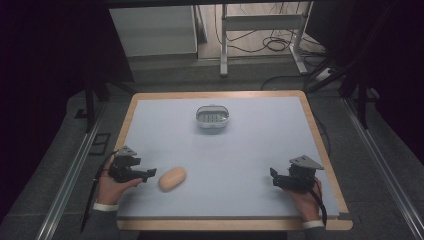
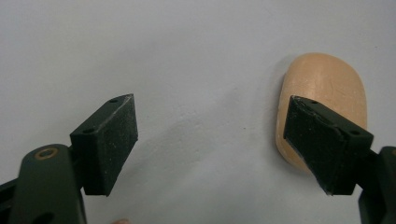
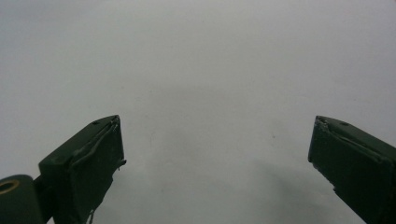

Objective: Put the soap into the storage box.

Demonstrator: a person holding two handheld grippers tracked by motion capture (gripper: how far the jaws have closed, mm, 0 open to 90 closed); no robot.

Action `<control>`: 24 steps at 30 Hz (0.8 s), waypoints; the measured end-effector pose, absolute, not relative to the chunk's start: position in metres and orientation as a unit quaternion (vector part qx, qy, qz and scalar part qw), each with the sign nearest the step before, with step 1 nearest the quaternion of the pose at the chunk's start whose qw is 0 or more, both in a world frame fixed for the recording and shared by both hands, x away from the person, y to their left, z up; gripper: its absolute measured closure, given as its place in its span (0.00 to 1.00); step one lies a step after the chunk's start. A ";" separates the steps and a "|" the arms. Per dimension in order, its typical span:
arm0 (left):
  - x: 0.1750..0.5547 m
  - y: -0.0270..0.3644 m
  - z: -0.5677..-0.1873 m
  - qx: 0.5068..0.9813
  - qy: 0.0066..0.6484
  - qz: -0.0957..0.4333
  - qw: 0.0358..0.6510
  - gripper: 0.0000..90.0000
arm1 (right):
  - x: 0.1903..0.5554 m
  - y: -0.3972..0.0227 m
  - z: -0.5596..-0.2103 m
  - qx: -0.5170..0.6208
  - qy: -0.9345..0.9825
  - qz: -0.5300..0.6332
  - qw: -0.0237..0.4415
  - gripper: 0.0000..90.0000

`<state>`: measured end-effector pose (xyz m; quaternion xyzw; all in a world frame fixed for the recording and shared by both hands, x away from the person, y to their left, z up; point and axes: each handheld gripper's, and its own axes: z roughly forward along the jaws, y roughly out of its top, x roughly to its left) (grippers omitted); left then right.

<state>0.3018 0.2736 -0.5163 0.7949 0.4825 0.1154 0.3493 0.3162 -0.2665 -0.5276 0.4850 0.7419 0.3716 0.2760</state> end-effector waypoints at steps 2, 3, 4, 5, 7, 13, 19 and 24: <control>0.302 0.274 -0.516 0.795 0.483 0.116 0.349 0.20 | 0.317 -0.267 -0.528 0.490 0.739 0.371 0.276 0.04; 0.301 0.275 -0.516 0.794 0.483 0.117 0.349 0.20 | 0.317 -0.268 -0.528 0.491 0.738 0.373 0.276 0.04; 0.301 0.275 -0.516 0.794 0.484 0.118 0.349 0.20 | 0.316 -0.268 -0.528 0.490 0.737 0.374 0.276 0.04; 0.301 0.275 -0.516 0.794 0.484 0.118 0.349 0.20 | 0.315 -0.268 -0.528 0.490 0.735 0.377 0.278 0.05; 0.301 0.275 -0.516 0.795 0.483 0.117 0.348 0.20 | 0.314 -0.267 -0.528 0.487 0.734 0.378 0.284 0.05; 0.298 0.277 -0.512 0.792 0.482 0.121 0.355 0.20 | 0.312 -0.268 -0.527 0.482 0.731 0.385 0.292 0.06; 0.297 0.279 -0.511 0.789 0.487 0.124 0.353 0.20 | 0.312 -0.269 -0.527 0.483 0.729 0.388 0.291 0.07; 0.299 0.279 -0.513 0.792 0.488 0.125 0.346 0.20 | 0.312 -0.269 -0.527 0.485 0.728 0.389 0.288 0.07</control>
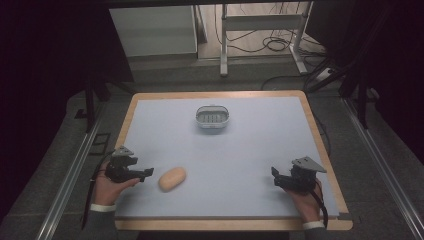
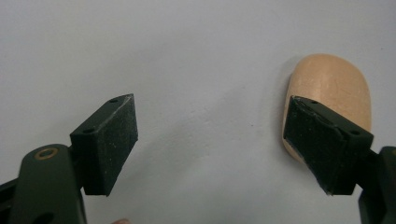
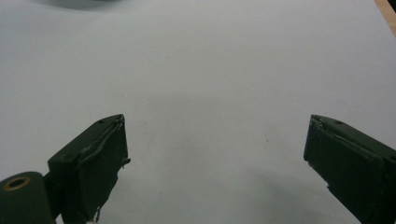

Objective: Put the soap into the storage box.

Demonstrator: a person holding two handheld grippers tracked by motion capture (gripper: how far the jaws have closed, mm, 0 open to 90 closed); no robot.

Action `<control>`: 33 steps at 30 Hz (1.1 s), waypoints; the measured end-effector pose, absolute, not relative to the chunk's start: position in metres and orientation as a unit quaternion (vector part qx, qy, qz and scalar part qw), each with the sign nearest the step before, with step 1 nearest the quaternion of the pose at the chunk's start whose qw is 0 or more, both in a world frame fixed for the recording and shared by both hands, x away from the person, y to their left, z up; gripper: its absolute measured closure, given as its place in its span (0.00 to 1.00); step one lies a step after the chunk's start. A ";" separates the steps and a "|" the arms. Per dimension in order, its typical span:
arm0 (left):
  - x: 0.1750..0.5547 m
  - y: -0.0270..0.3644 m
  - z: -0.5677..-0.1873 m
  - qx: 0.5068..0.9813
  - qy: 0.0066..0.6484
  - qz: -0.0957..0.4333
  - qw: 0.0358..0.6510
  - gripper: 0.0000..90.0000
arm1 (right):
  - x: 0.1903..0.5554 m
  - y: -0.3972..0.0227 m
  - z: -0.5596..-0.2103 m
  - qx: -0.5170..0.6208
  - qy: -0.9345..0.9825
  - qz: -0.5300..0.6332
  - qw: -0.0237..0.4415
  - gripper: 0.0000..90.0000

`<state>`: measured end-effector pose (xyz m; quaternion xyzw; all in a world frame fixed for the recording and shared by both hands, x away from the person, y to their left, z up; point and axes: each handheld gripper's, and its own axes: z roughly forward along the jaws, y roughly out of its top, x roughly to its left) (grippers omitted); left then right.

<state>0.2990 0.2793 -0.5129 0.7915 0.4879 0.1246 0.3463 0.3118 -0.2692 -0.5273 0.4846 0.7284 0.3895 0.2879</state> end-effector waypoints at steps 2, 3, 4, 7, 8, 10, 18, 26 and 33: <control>0.299 0.279 -0.513 0.792 0.488 0.125 0.345 0.20 | 0.311 -0.269 -0.527 0.484 0.728 0.390 0.289 0.07; 0.299 0.279 -0.513 0.792 0.489 0.124 0.345 0.20 | 0.311 -0.269 -0.527 0.484 0.728 0.390 0.290 0.07; 0.299 0.279 -0.513 0.792 0.489 0.124 0.345 0.20 | 0.311 -0.269 -0.527 0.483 0.728 0.390 0.291 0.07; 0.299 0.279 -0.513 0.793 0.489 0.128 0.341 0.20 | 0.311 -0.269 -0.527 0.484 0.727 0.390 0.293 0.07; 0.299 0.280 -0.513 0.793 0.491 0.129 0.338 0.20 | 0.311 -0.269 -0.527 0.485 0.726 0.391 0.291 0.07; 0.300 0.280 -0.512 0.793 0.492 0.128 0.336 0.20 | 0.310 -0.270 -0.527 0.487 0.723 0.395 0.291 0.07; 0.296 0.276 -0.500 0.798 0.488 0.137 0.327 0.21 | 0.309 -0.271 -0.527 0.484 0.721 0.402 0.289 0.08; 0.299 0.271 -0.488 0.815 0.474 0.126 0.310 0.22 | 0.309 -0.269 -0.527 0.479 0.725 0.397 0.296 0.08; 0.301 0.265 -0.479 0.826 0.453 0.118 0.315 0.22 | 0.307 -0.269 -0.527 0.476 0.723 0.400 0.301 0.08</control>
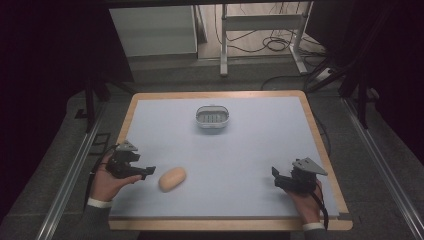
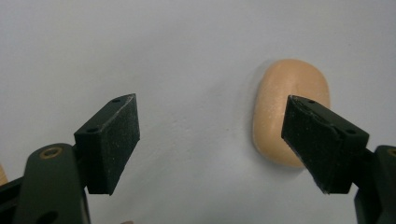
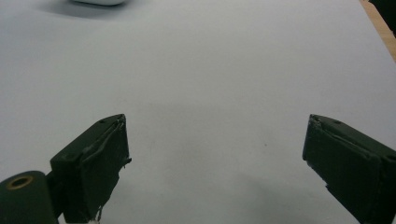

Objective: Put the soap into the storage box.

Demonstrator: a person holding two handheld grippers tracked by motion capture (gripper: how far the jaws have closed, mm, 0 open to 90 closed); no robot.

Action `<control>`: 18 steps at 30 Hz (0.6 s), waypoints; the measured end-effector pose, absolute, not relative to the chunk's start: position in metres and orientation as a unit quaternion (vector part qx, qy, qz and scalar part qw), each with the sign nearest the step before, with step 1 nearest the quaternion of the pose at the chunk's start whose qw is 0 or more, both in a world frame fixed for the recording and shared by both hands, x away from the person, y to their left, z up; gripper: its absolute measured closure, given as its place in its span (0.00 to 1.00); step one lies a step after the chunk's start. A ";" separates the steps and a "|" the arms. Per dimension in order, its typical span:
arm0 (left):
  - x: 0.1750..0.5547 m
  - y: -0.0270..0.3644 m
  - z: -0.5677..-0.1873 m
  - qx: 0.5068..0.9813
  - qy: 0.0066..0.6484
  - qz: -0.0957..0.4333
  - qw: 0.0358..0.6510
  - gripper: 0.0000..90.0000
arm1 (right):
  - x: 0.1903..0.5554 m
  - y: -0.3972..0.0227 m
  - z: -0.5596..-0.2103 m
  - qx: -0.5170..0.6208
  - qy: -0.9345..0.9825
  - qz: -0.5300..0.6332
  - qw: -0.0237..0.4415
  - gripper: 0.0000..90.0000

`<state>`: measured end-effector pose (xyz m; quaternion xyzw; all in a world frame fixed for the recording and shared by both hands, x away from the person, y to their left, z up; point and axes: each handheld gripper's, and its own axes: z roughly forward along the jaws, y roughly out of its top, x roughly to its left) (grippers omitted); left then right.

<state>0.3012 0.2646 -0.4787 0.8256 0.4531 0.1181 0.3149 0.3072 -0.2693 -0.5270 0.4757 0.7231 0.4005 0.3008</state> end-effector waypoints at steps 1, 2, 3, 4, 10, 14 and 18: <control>0.301 0.264 -0.478 0.827 0.451 0.119 0.314 0.22 | 0.307 -0.269 -0.527 0.476 0.722 0.401 0.301 0.08; 0.301 0.262 -0.477 0.829 0.448 0.118 0.314 0.22 | 0.307 -0.270 -0.527 0.476 0.722 0.401 0.301 0.08; 0.301 0.262 -0.476 0.830 0.447 0.118 0.313 0.22 | 0.307 -0.270 -0.527 0.477 0.722 0.402 0.301 0.08; 0.301 0.260 -0.475 0.830 0.446 0.117 0.314 0.22 | 0.307 -0.270 -0.527 0.477 0.722 0.402 0.301 0.08; 0.300 0.252 -0.475 0.840 0.433 0.113 0.308 0.21 | 0.307 -0.269 -0.527 0.477 0.721 0.401 0.302 0.08; 0.300 0.245 -0.476 0.846 0.424 0.111 0.304 0.21 | 0.307 -0.269 -0.527 0.477 0.721 0.400 0.303 0.08; 0.301 0.240 -0.478 0.851 0.418 0.106 0.299 0.21 | 0.307 -0.269 -0.527 0.477 0.722 0.398 0.305 0.08</control>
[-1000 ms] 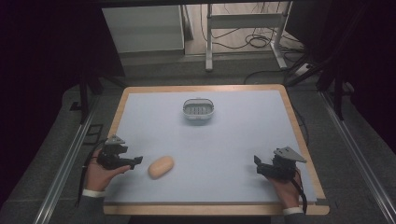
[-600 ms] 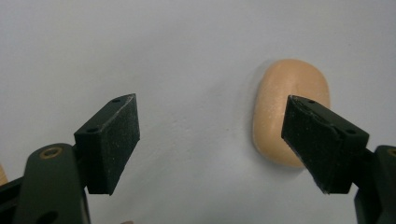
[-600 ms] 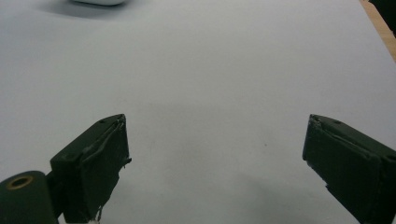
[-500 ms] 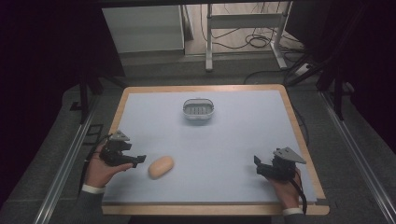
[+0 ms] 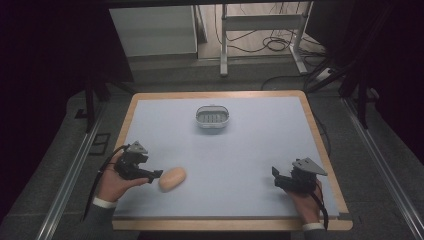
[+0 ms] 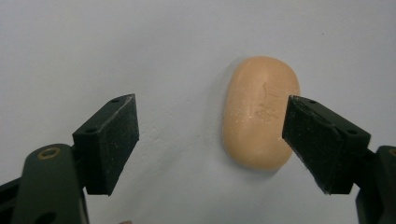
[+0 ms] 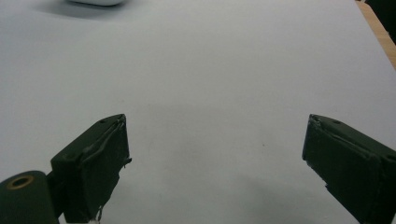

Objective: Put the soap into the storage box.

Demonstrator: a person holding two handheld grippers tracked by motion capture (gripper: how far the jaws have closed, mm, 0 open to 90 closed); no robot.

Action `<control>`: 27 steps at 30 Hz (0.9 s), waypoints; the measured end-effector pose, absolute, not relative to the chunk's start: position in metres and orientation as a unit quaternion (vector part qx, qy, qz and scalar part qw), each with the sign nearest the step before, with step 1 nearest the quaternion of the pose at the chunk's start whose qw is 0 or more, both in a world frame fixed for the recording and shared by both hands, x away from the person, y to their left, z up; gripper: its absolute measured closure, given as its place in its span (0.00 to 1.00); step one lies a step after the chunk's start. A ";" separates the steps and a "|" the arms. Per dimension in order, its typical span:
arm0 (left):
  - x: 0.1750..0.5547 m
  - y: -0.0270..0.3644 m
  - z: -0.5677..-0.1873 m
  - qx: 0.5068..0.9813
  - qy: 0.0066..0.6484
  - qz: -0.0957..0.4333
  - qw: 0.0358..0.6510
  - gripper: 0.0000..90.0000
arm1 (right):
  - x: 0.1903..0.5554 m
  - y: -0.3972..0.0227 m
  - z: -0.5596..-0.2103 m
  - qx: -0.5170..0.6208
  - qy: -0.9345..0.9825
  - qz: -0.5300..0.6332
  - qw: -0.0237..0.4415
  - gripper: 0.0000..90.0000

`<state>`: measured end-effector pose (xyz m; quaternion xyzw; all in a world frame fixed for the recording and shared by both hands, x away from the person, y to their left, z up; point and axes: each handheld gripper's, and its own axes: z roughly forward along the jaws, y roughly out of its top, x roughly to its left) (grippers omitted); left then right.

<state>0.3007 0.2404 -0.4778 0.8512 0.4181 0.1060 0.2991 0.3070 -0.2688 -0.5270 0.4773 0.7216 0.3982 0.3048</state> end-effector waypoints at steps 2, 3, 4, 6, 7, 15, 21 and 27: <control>0.302 0.238 -0.480 0.855 0.414 0.105 0.296 0.21 | 0.307 -0.269 -0.527 0.477 0.722 0.398 0.304 0.08; 0.302 0.237 -0.481 0.856 0.413 0.104 0.294 0.21 | 0.307 -0.269 -0.527 0.478 0.722 0.398 0.303 0.08; 0.302 0.235 -0.481 0.856 0.413 0.102 0.293 0.21 | 0.307 -0.269 -0.527 0.478 0.722 0.398 0.303 0.08; 0.302 0.232 -0.483 0.860 0.408 0.101 0.290 0.21 | 0.307 -0.269 -0.527 0.478 0.721 0.400 0.303 0.08; 0.302 0.230 -0.485 0.861 0.407 0.098 0.289 0.21 | 0.307 -0.269 -0.527 0.477 0.721 0.401 0.303 0.08; 0.304 0.214 -0.493 0.872 0.397 0.087 0.274 0.21 | 0.307 -0.269 -0.527 0.476 0.722 0.399 0.305 0.08; 0.306 0.203 -0.499 0.879 0.389 0.079 0.265 0.20 | 0.307 -0.269 -0.527 0.477 0.722 0.399 0.304 0.08; 0.308 0.195 -0.504 0.886 0.383 0.074 0.252 0.20 | 0.307 -0.269 -0.527 0.477 0.722 0.398 0.304 0.08</control>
